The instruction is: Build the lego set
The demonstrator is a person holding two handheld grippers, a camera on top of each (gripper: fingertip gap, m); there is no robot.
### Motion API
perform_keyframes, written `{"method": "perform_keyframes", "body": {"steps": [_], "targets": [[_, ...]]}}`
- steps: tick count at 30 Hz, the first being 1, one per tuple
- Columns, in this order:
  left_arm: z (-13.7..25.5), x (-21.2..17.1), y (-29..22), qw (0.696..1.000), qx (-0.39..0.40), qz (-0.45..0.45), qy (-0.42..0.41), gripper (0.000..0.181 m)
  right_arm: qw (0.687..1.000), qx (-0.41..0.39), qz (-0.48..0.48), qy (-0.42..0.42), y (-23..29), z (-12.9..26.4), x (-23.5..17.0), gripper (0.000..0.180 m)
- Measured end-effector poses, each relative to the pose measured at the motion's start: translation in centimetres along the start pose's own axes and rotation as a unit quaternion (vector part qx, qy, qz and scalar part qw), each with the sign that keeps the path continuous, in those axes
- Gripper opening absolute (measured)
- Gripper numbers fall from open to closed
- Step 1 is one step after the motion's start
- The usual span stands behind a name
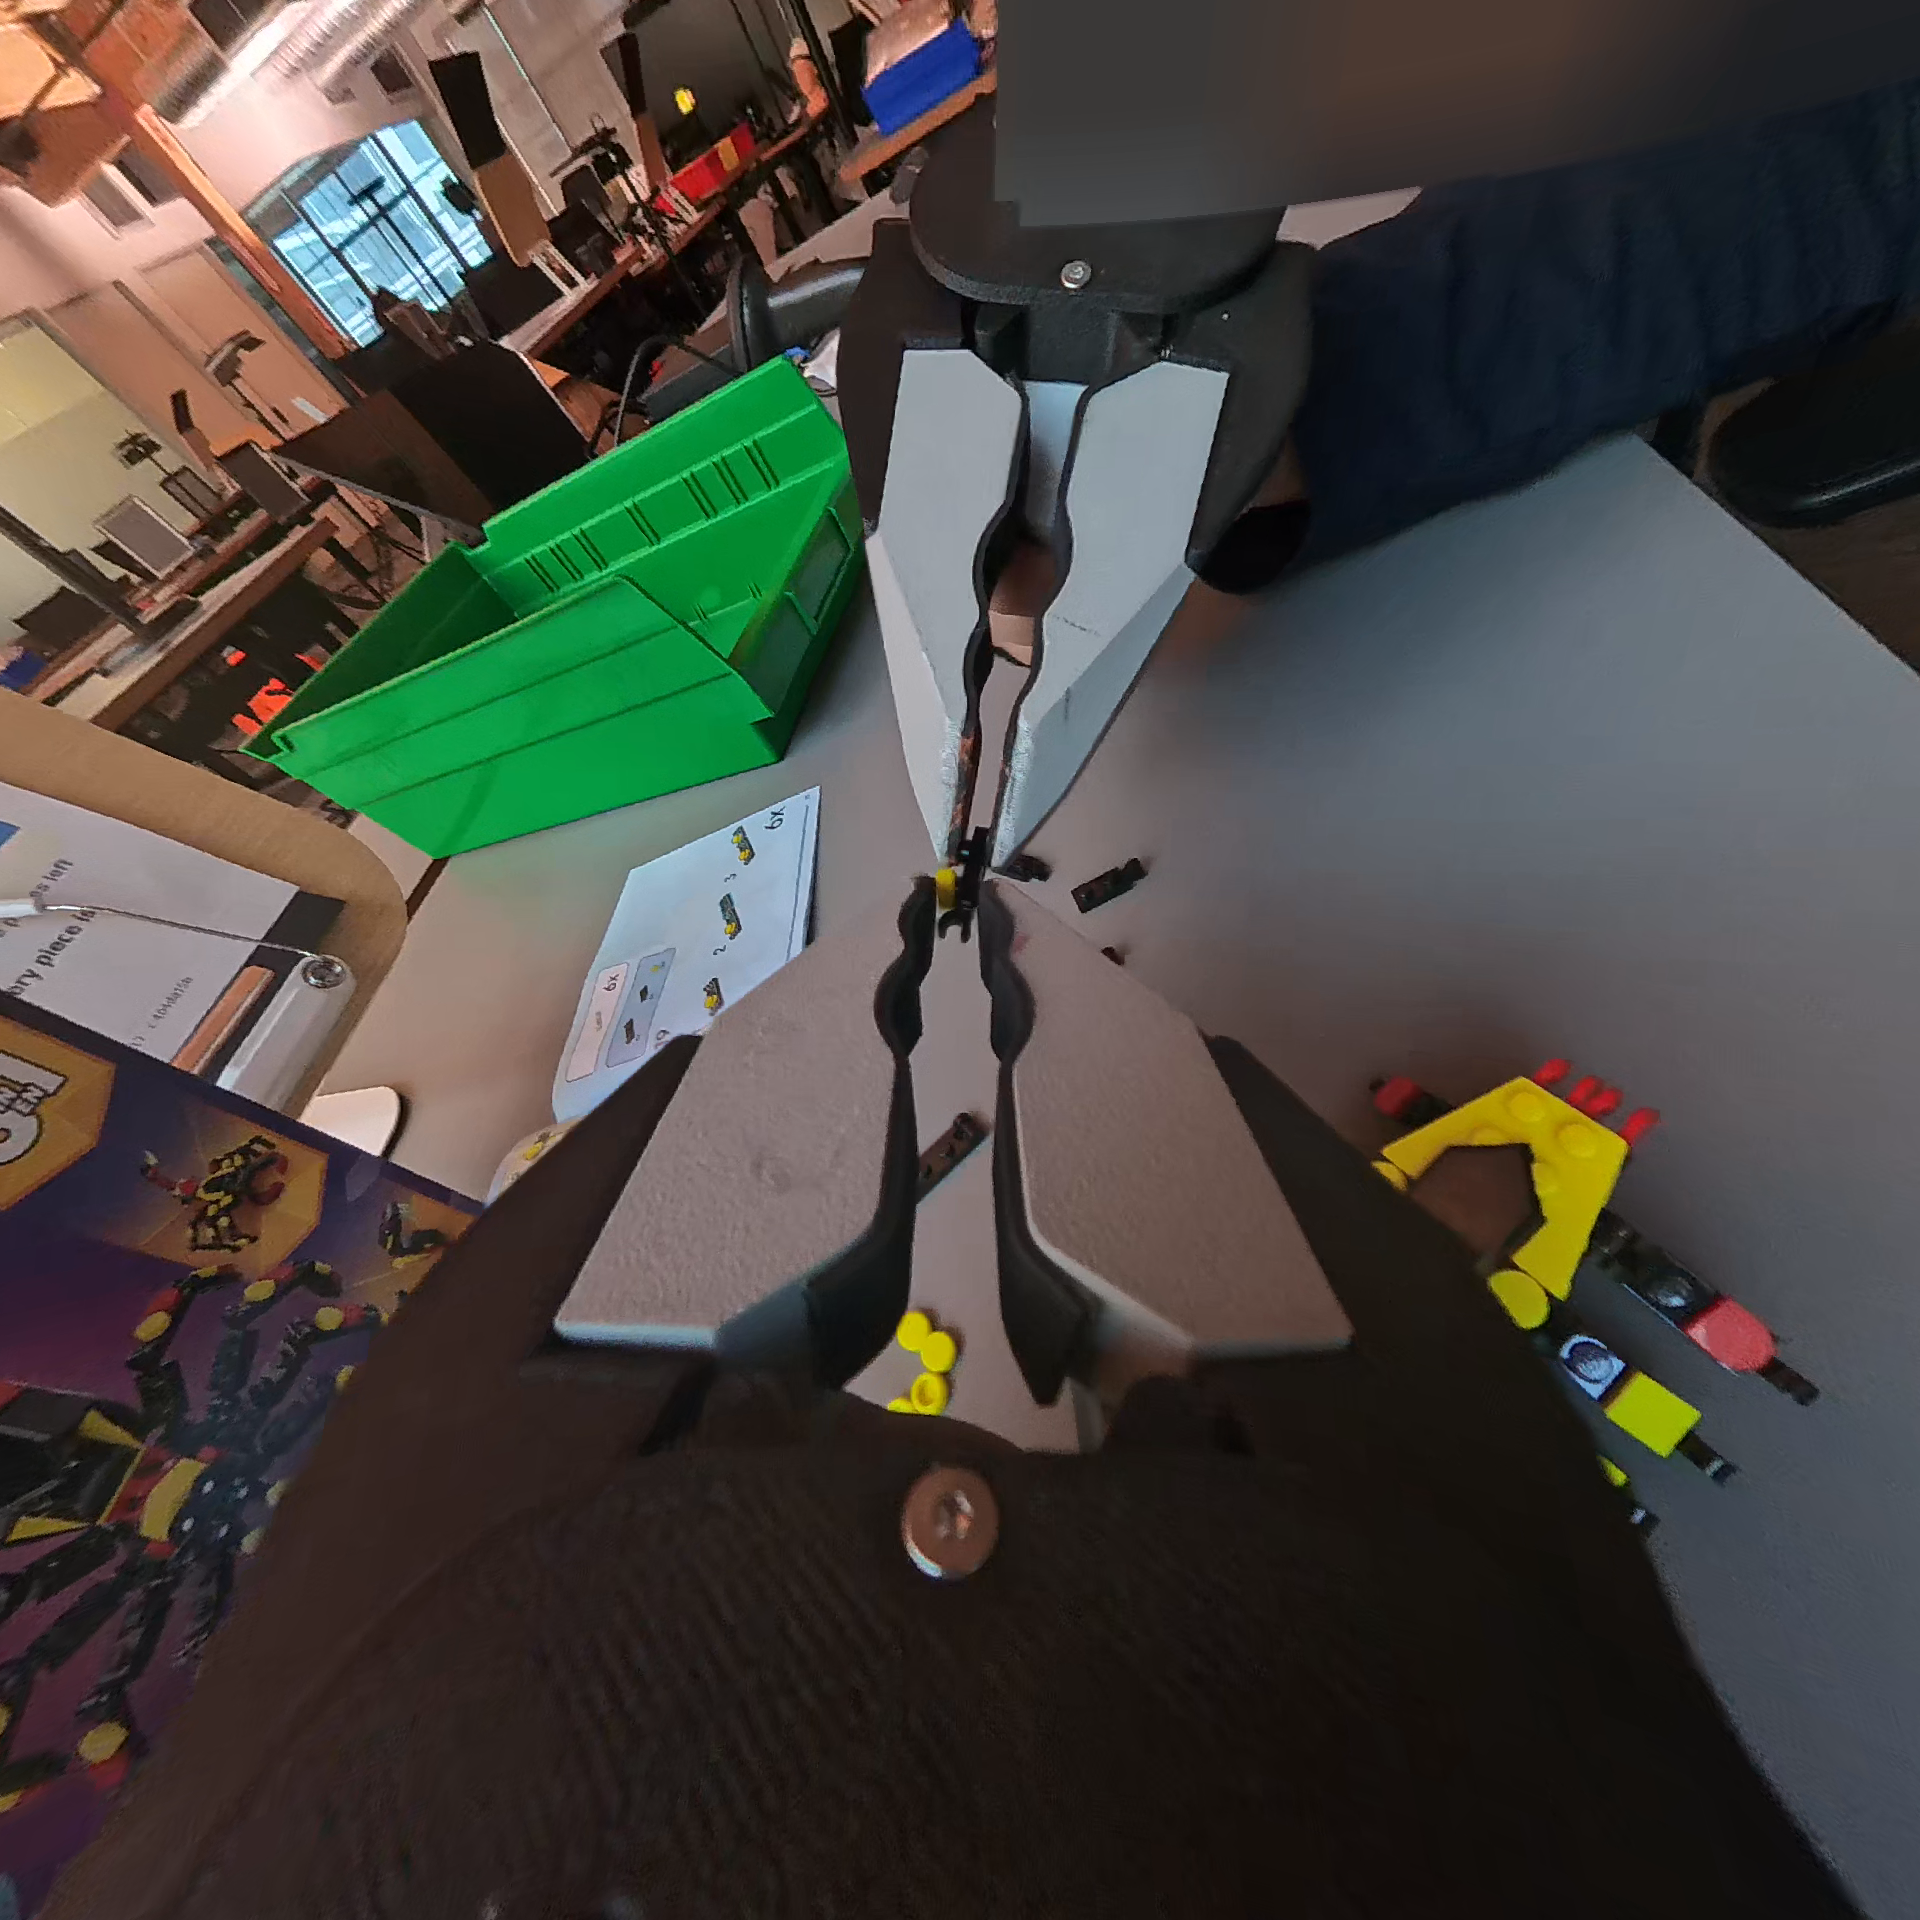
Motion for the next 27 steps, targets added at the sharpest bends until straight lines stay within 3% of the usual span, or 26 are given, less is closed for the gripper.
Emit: {"method": "perform_keyframes", "body": {"steps": [5,18,22,27], "targets": [[0.37,0.22,0.28,1.000,0.013,0.003,-0.007,0.010,1.000,-0.015,0.014,0.001,0.06,0.09,0.19,0.002],[0.47,0.53,-0.25,0.997,0.037,-0.061,0.002,0.004,0.999,-0.039,0.029,0.000,0.25,0.08,0.40,0.002],[0.57,0.64,-0.34,0.997,0.033,-0.068,-0.004,0.004,0.998,-0.048,0.033,0.010,0.25,-0.06,0.31,0.012],[0.56,0.65,-0.42,0.997,0.033,-0.072,-0.006,0.004,0.998,-0.044,0.043,0.000,0.47,-0.02,0.59,0.006]]}}
Point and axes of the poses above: each gripper's, where its closed fingertips meet, z back along the fingers, x out of its top, y = z × x across the jaws, the point moved 10 cm from there along z, back along the fingers, and after that the axes turned 7 degrees about z, right-handed, at the moved point
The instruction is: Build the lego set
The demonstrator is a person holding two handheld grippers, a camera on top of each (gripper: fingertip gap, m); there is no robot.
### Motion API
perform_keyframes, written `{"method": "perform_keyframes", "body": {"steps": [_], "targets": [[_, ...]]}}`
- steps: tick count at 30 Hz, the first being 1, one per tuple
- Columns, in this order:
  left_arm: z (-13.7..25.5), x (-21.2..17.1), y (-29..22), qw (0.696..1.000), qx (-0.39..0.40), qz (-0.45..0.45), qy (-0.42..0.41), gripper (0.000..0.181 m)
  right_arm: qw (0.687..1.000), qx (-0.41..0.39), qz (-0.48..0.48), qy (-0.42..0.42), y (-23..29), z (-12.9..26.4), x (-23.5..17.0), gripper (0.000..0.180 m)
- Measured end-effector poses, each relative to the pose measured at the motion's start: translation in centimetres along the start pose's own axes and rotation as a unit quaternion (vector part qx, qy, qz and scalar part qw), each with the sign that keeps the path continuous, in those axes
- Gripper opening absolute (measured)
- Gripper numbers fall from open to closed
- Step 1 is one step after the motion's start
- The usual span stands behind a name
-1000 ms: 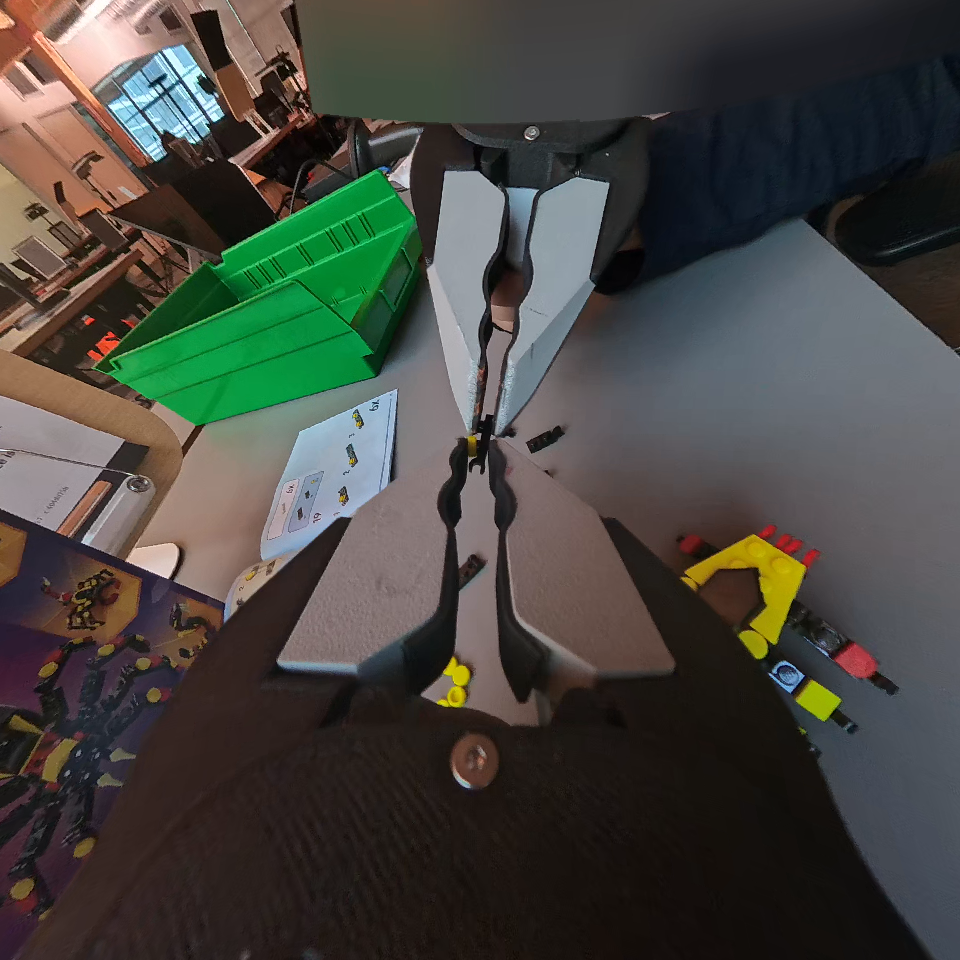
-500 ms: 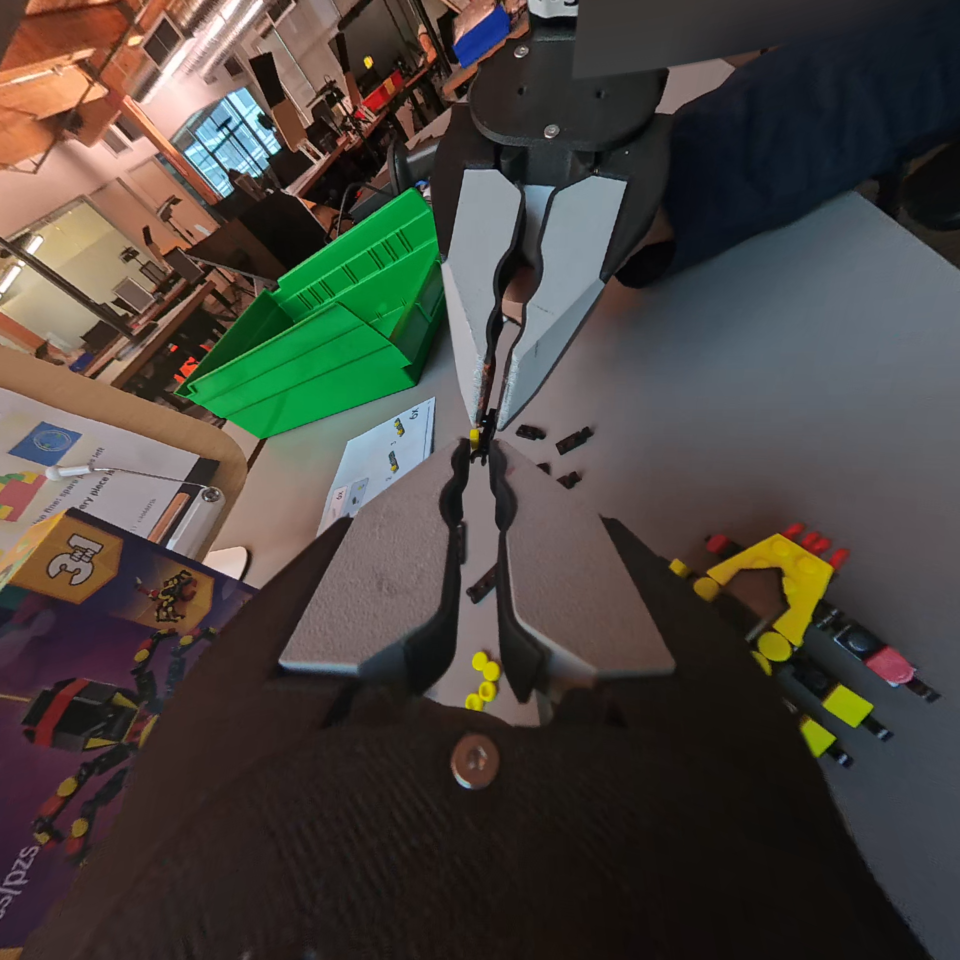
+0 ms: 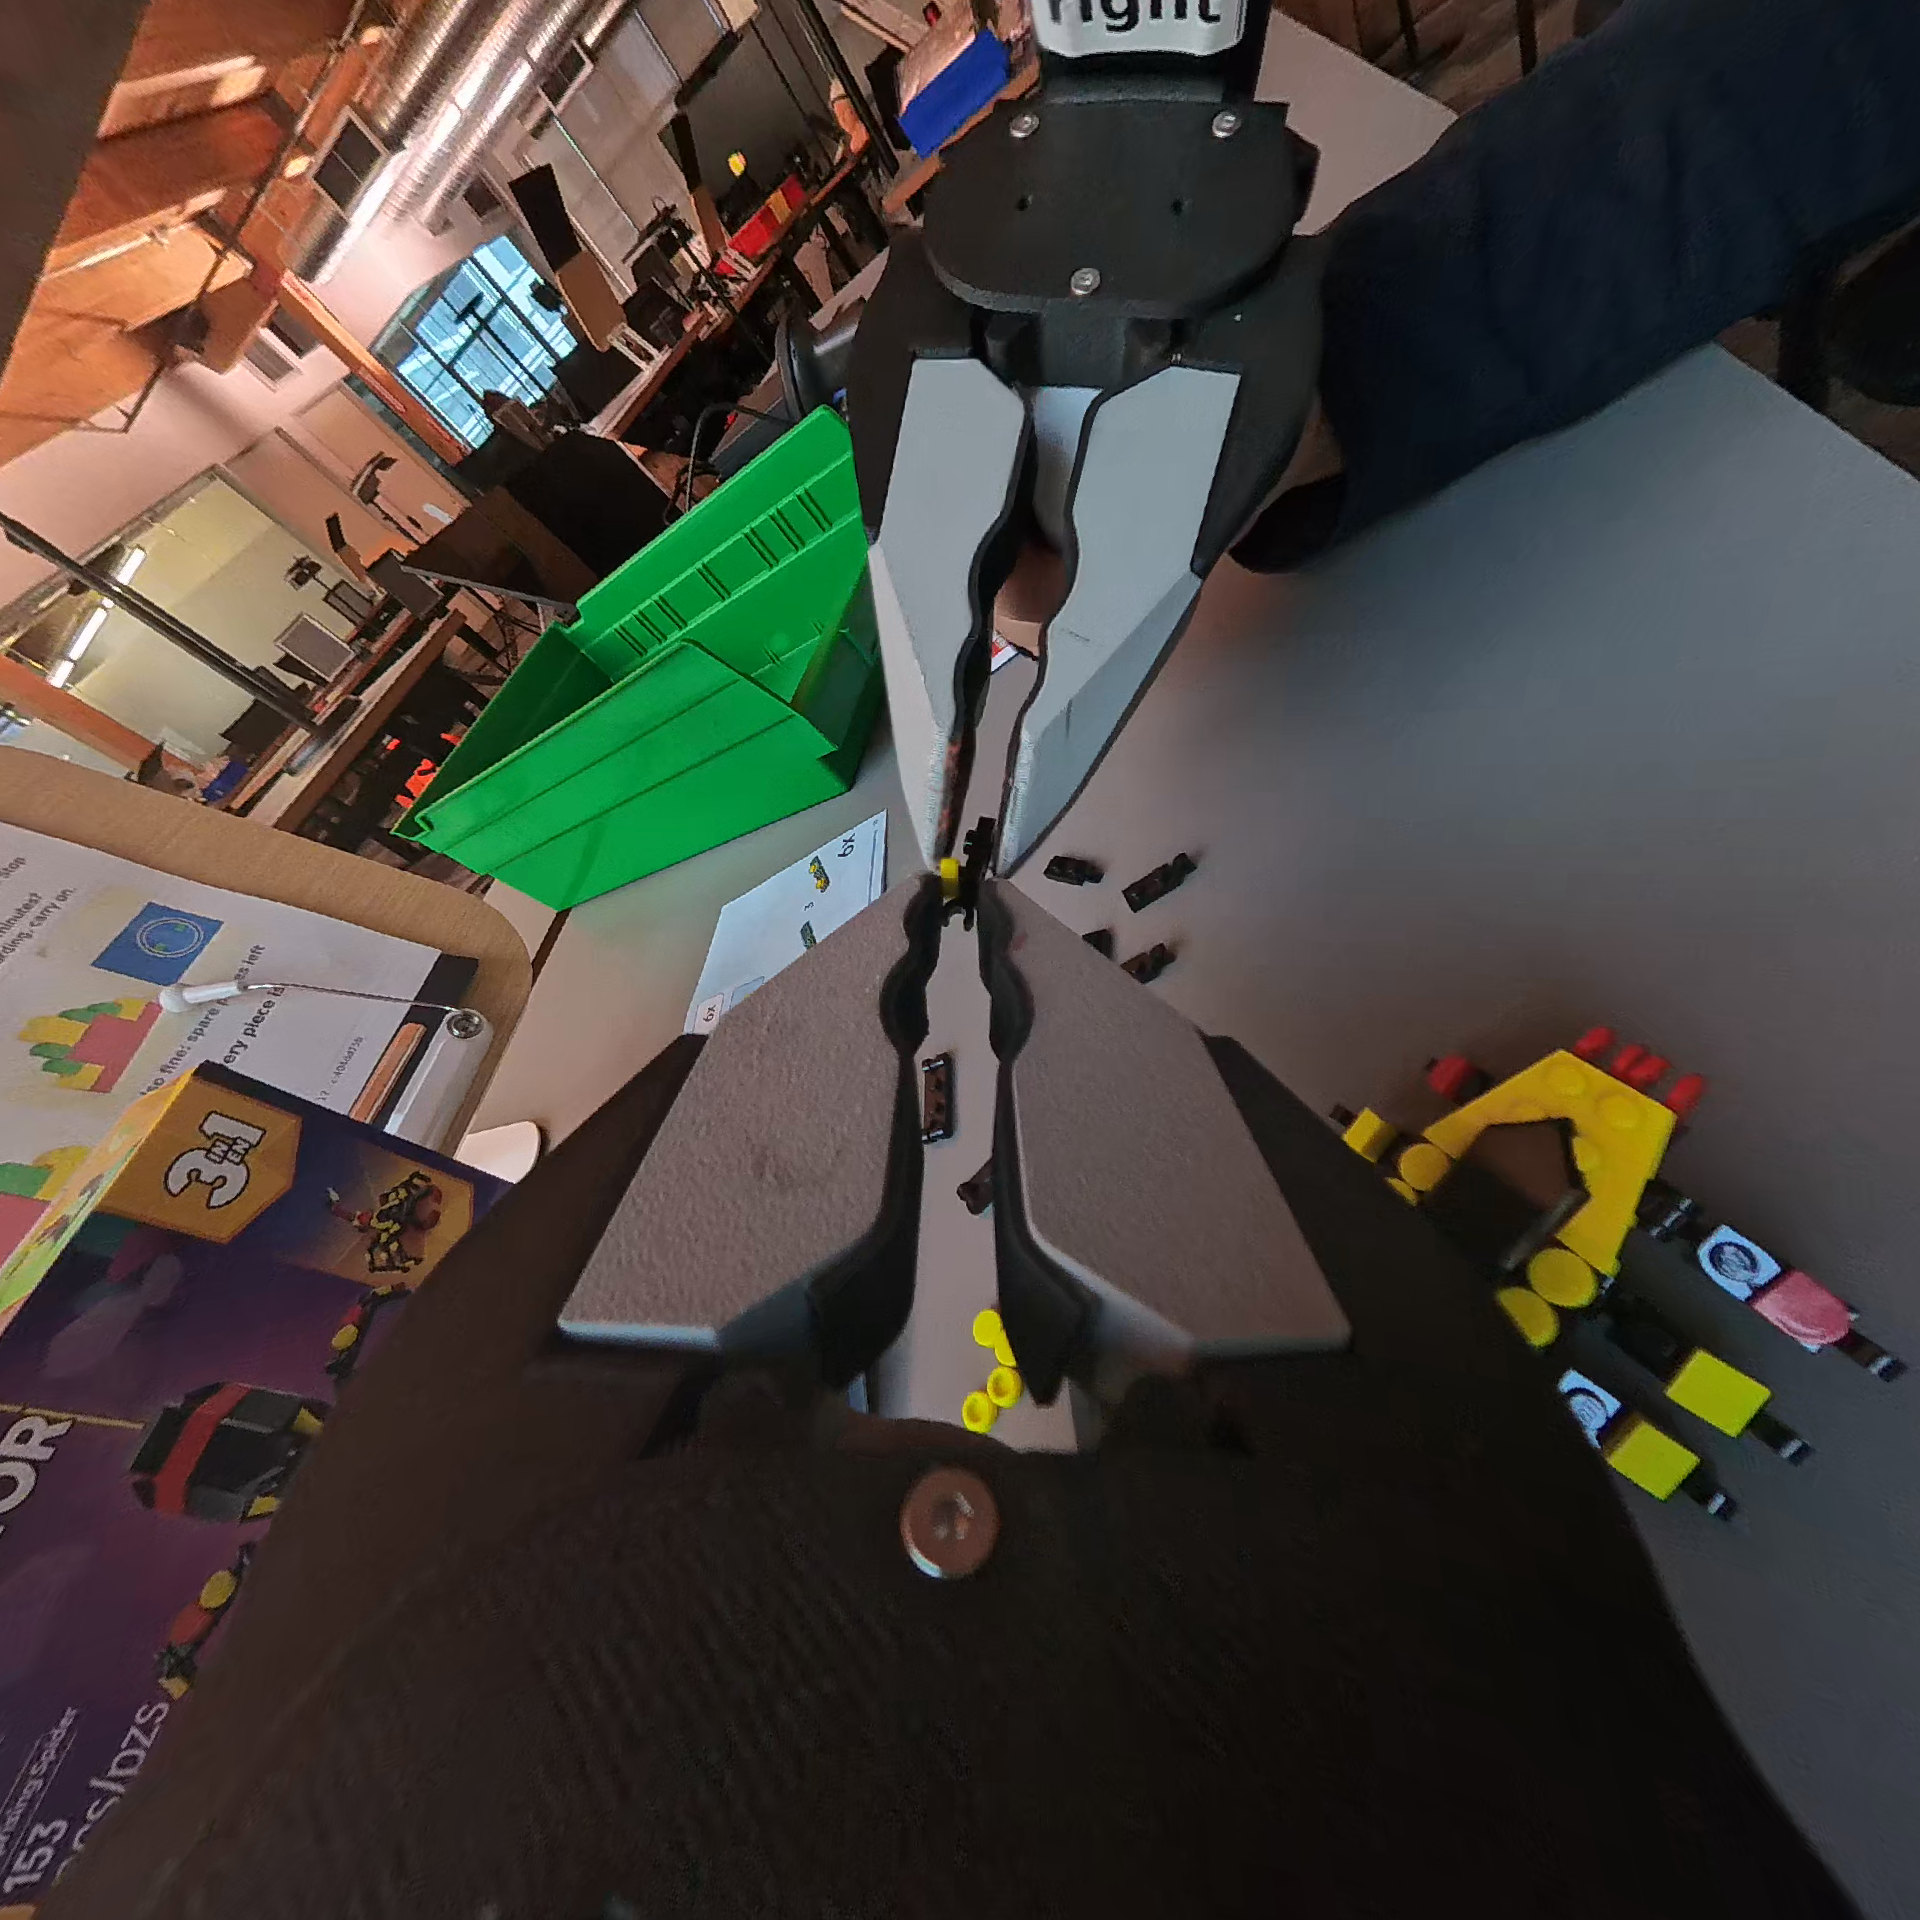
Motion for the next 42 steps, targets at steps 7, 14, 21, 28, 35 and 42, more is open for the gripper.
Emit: {"method": "perform_keyframes", "body": {"steps": [7,14,21,28,35,42], "targets": [[0.1,0.0,-0.1,1.000,-0.011,0.000,-0.010,0.004,1.000,0.010,-0.003,-0.008,0.0,0.1,0.1,0.006],[0.2,0.0,-0.1,1.000,-0.022,0.007,-0.017,0.004,1.000,0.016,-0.003,-0.014,0.1,0.1,0.2,0.007],[0.2,-0.1,-0.2,1.000,-0.022,0.004,-0.012,0.004,1.000,0.017,0.001,-0.007,0.2,0.2,0.2,0.006],[0.2,-0.1,-0.3,0.999,-0.035,0.007,-0.009,0.004,1.000,0.016,0.022,-0.004,0.4,0.2,0.5,0.004],[0.2,0.0,-0.6,0.999,-0.046,-0.001,-0.011,0.004,0.998,0.010,0.061,0.011,1.0,0.3,0.8,0.002],[0.5,0.6,-0.6,0.999,-0.030,-0.029,-0.015,0.004,0.999,0.008,0.039,-0.015,0.7,0.5,0.9,0.002]]}}
Point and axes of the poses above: each gripper's, where its closed fingertips meet, z back along the fingers, x out of its top, y = z × x across the jaws, the point moved 10 cm from there along z, back along the fingers, and after that the axes turned 7 degrees about z, right-handed, at the moved point
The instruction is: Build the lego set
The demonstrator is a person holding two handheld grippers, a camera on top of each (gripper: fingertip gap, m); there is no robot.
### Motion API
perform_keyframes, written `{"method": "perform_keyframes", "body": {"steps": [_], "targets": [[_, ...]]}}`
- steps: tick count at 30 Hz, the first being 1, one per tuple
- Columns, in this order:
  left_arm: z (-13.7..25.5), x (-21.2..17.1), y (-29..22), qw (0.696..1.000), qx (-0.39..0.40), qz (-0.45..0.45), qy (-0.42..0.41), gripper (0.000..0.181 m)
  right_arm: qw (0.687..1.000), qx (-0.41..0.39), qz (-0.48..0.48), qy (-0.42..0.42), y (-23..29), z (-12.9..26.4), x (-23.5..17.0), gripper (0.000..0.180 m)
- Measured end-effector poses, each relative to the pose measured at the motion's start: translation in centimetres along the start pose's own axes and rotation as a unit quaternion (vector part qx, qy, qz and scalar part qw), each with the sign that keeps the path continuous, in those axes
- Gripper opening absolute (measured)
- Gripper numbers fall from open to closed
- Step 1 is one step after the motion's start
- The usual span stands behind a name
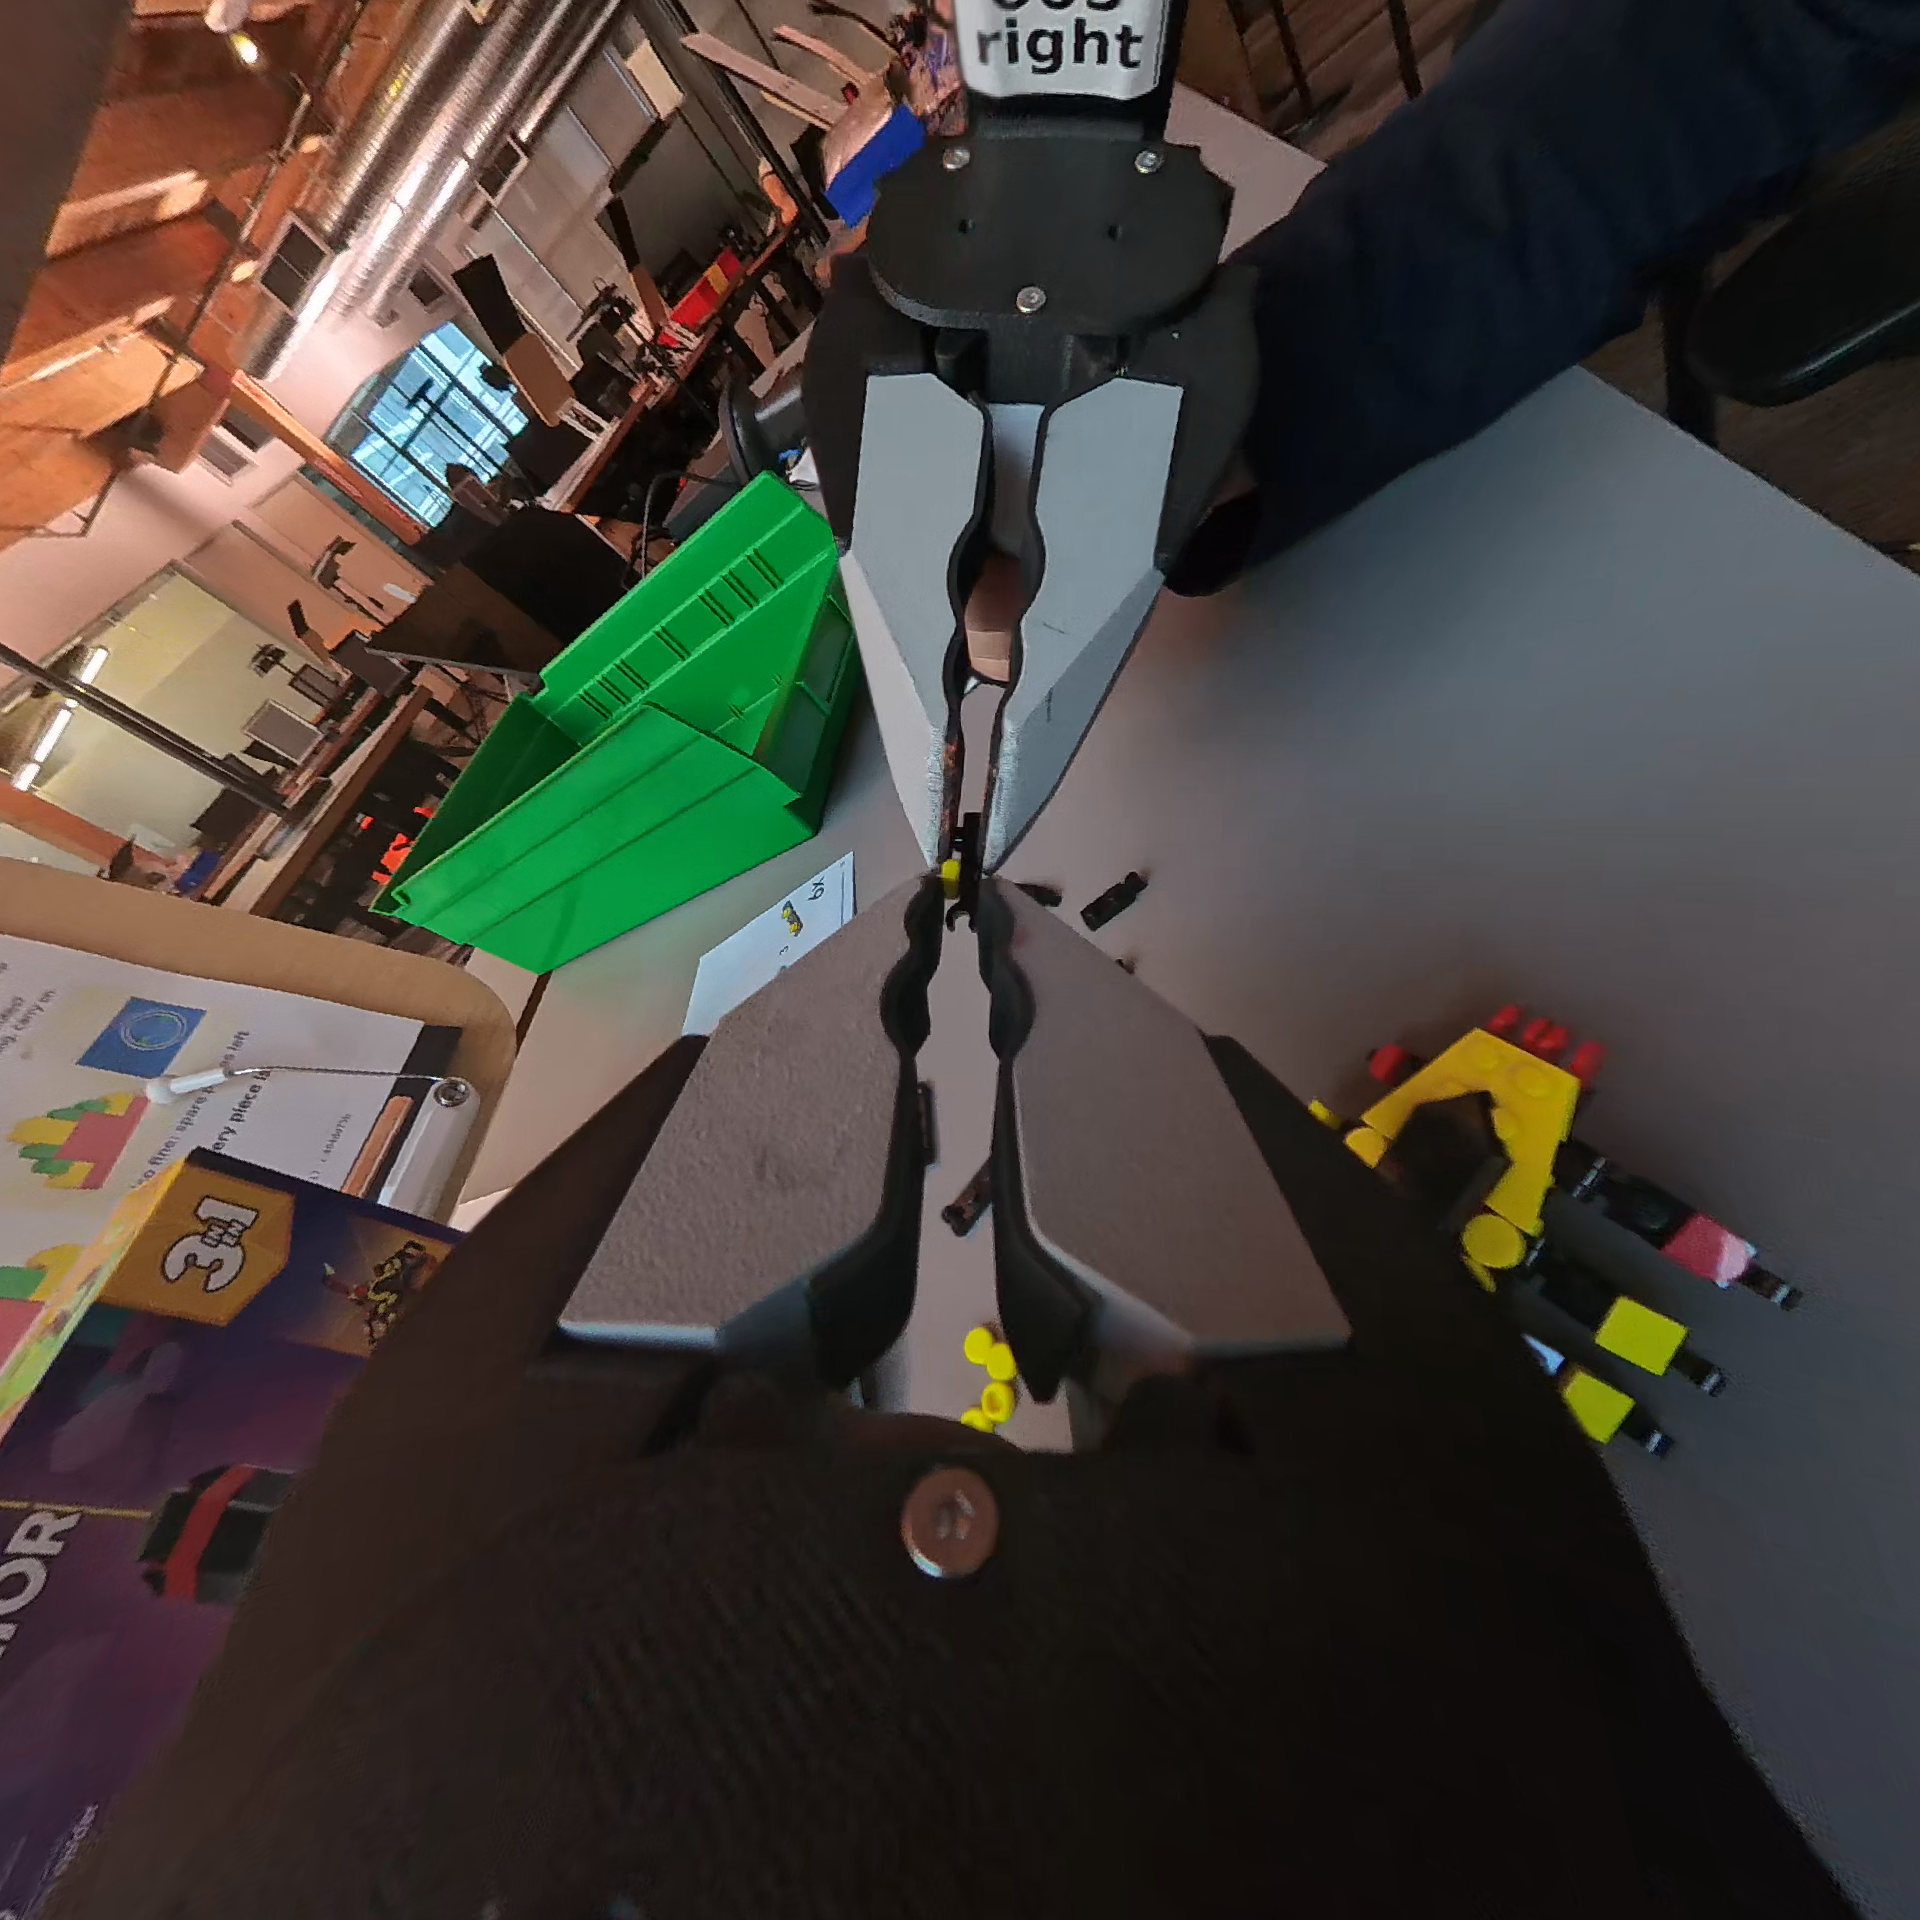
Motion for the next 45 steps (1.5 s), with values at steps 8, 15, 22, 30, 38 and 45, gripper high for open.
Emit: {"method": "perform_keyframes", "body": {"steps": [8,15,22,30,38,45], "targets": [[-0.5,-1.0,-0.7,0.989,0.045,-0.116,0.075,0.003,0.992,0.035,-0.120,0.025,-0.7,-1.1,-1.9,0.015],[-0.7,-1.3,-0.9,0.978,0.071,-0.169,0.099,0.003,0.964,0.086,-0.249,0.035,-1.3,-2.2,-2.9,0.011],[-0.8,-1.5,-1.3,0.963,0.094,-0.231,0.102,0.004,0.935,0.122,-0.334,0.004,-1.8,-2.3,-3.5,0.006],[-0.6,-1.2,-1.5,0.939,0.127,-0.302,0.102,0.003,0.899,0.143,-0.412,-0.039,-2.5,-2.4,-3.9,0.005],[0.8,-1.9,0.4,0.972,0.078,-0.159,0.157,0.003,0.939,0.104,-0.323,0.050,-1.9,-2.8,-4.3,0.005],[2.1,-3.1,1.8,0.963,-0.076,0.130,0.225,0.017,0.958,0.131,-0.220,0.130,0.3,-4.1,-4.3,0.005]]}}
Point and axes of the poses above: each gripper's, where its closed fingertips meet, z back along the fingers, x out of its top, y = z × x across the jaws, the point moved 10 cm from there along z, back along the fingers, and after that the axes turned 7 degrees about z, right-handed, at the moved point
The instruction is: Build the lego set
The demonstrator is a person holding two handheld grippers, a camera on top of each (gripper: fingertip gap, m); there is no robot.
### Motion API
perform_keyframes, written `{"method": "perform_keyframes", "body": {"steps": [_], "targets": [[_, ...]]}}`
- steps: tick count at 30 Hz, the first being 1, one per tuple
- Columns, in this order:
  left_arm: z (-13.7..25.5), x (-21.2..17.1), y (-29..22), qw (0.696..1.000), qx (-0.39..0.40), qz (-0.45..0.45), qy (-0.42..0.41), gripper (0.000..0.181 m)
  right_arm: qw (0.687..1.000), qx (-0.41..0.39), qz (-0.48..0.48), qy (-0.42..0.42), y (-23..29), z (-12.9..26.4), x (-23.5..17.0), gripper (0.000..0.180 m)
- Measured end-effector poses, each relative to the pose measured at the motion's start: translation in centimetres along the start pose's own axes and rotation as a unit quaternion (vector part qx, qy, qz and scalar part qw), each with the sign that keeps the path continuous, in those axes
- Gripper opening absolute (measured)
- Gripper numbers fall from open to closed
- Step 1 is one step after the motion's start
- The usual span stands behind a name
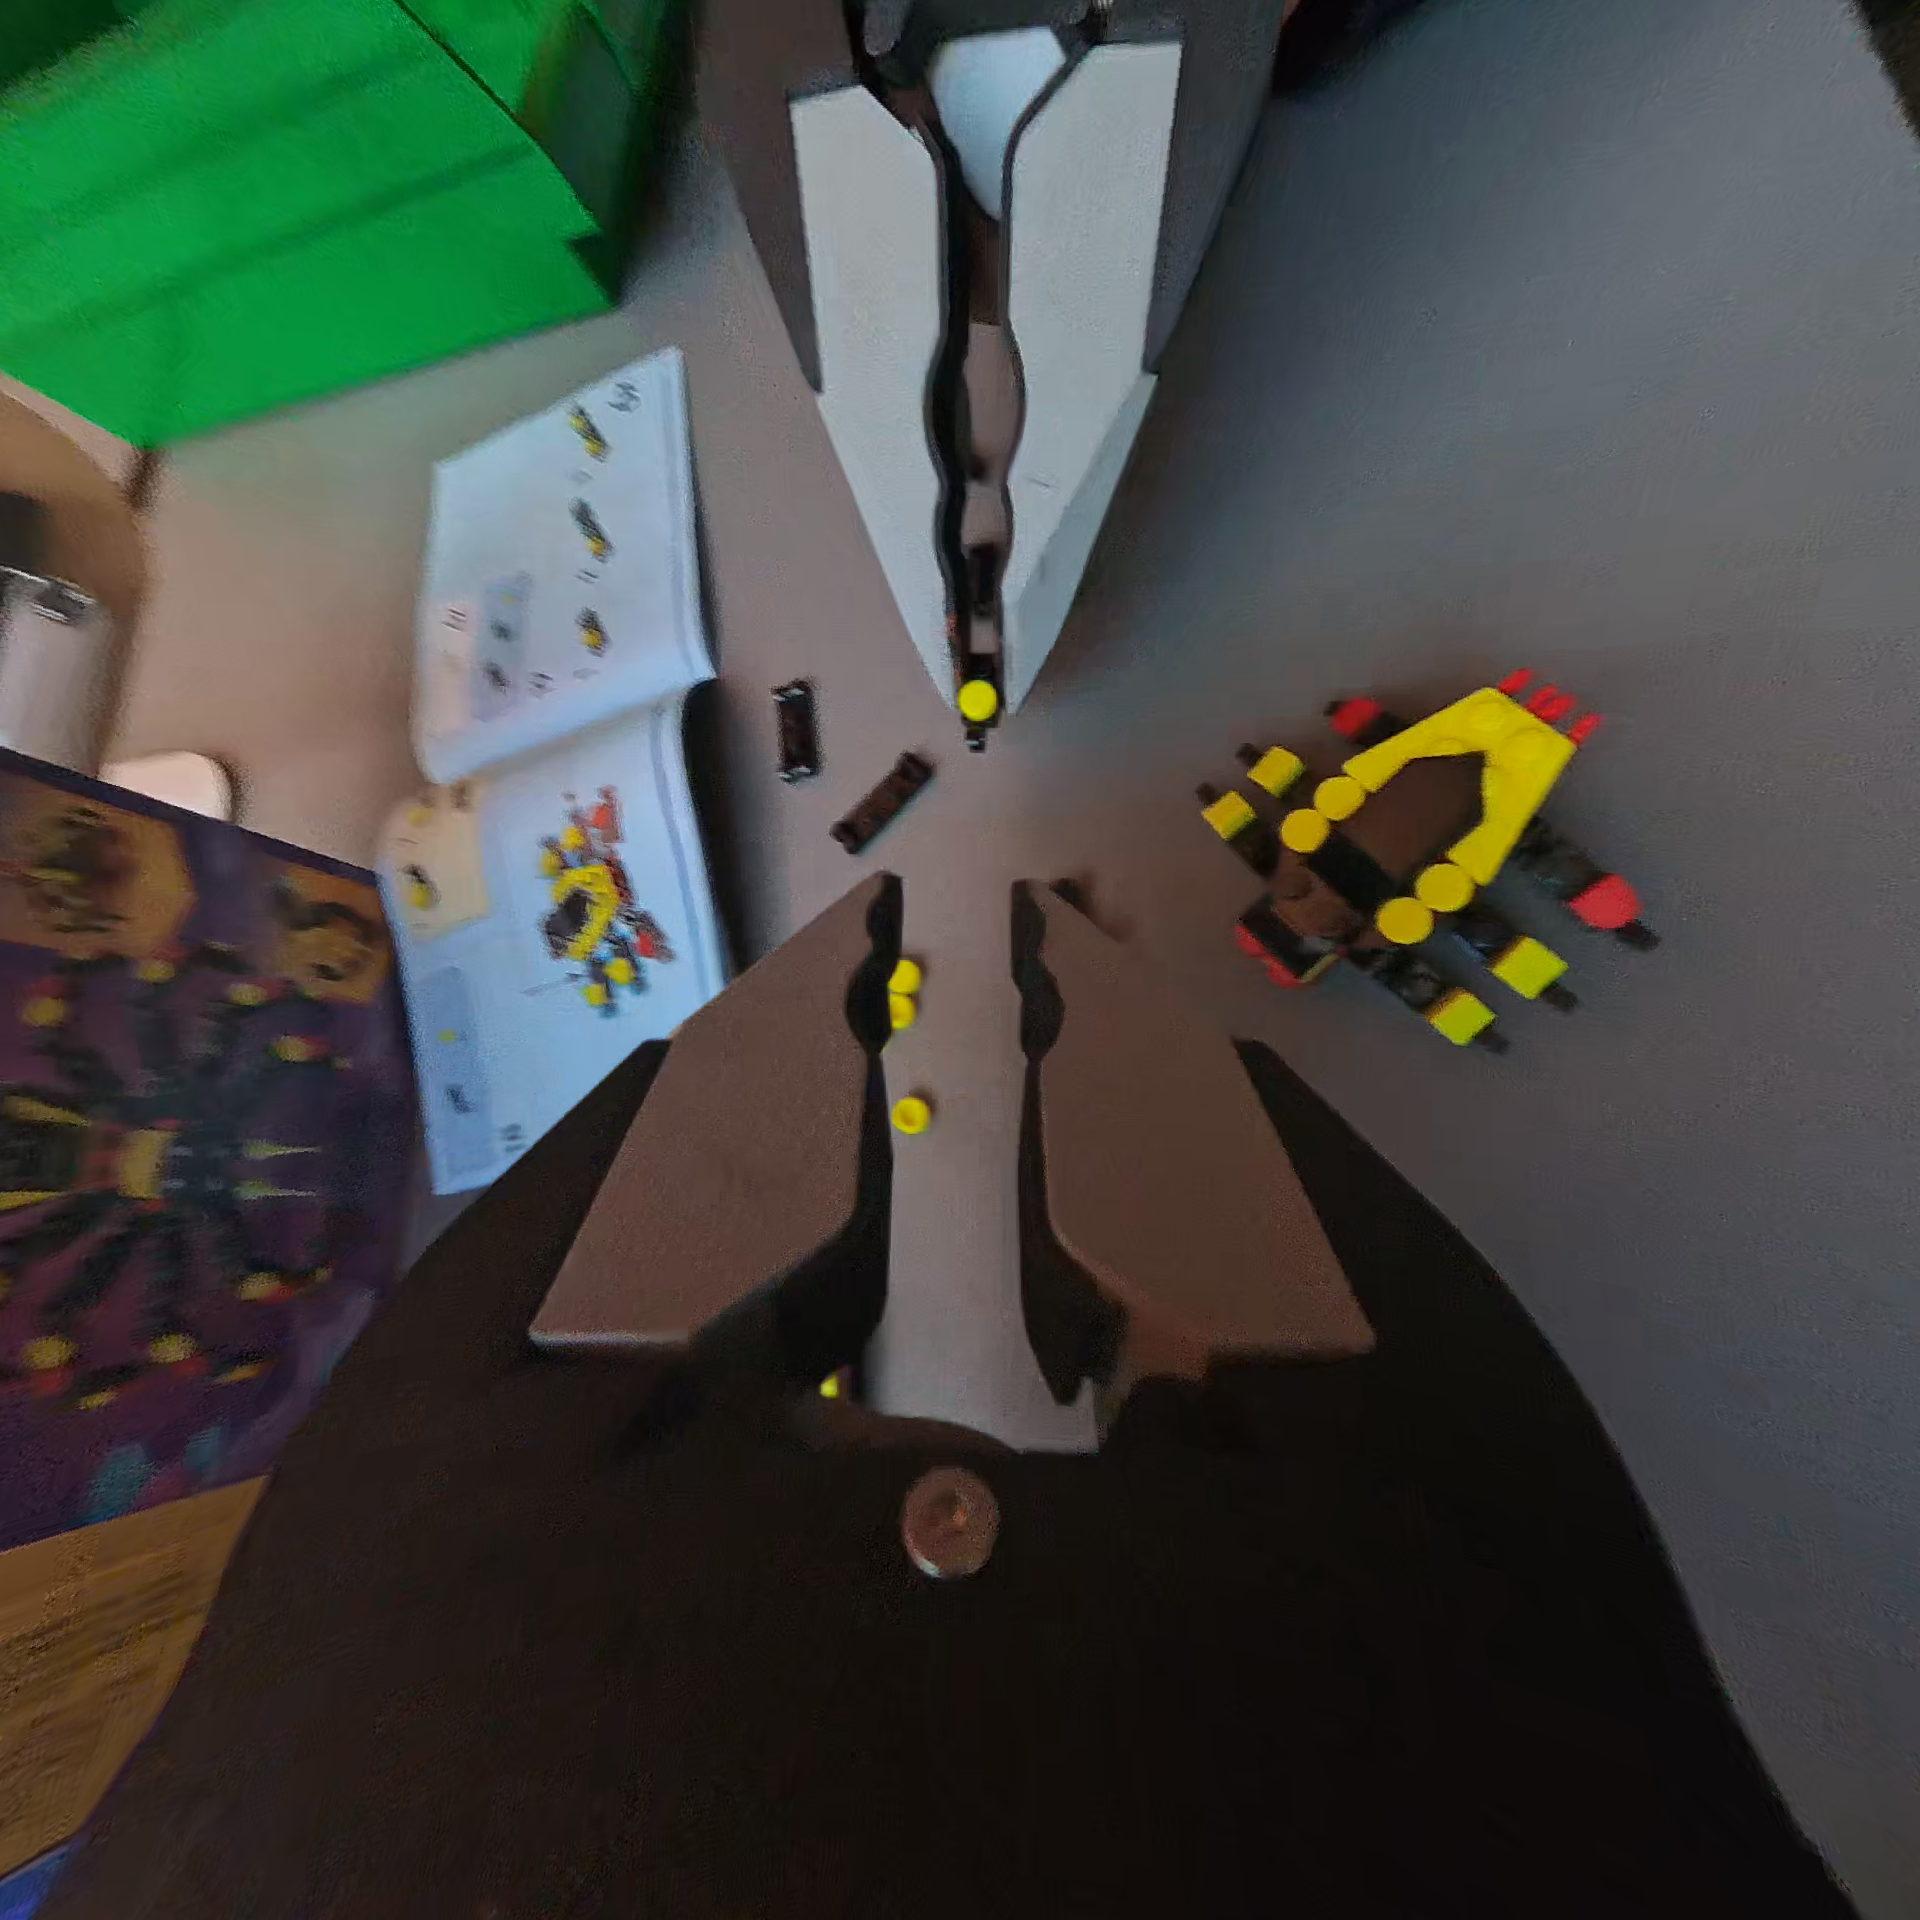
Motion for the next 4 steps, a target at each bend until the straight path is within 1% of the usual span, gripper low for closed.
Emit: {"method": "perform_keyframes", "body": {"steps": [1,4], "targets": [[-0.22,-0.21,-0.15,1.000,-0.015,0.011,0.019,0.019,1.000,0.002,0.010,0.006,0.21,-0.15,0.00,0.005],[-1.00,-0.74,-0.45,0.997,-0.024,0.023,0.065,0.022,1.000,0.004,0.025,0.015,0.48,-0.32,0.01,0.005]]}}
Point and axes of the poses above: each gripper's, where its closed fingertips meet, z back along the fingers, x out of its top, y = z × x across the jaws, the point moved 10 cm from there along z, back along the fingers, and after that the axes turned 7 degrees about z, right-handed, at the moved point
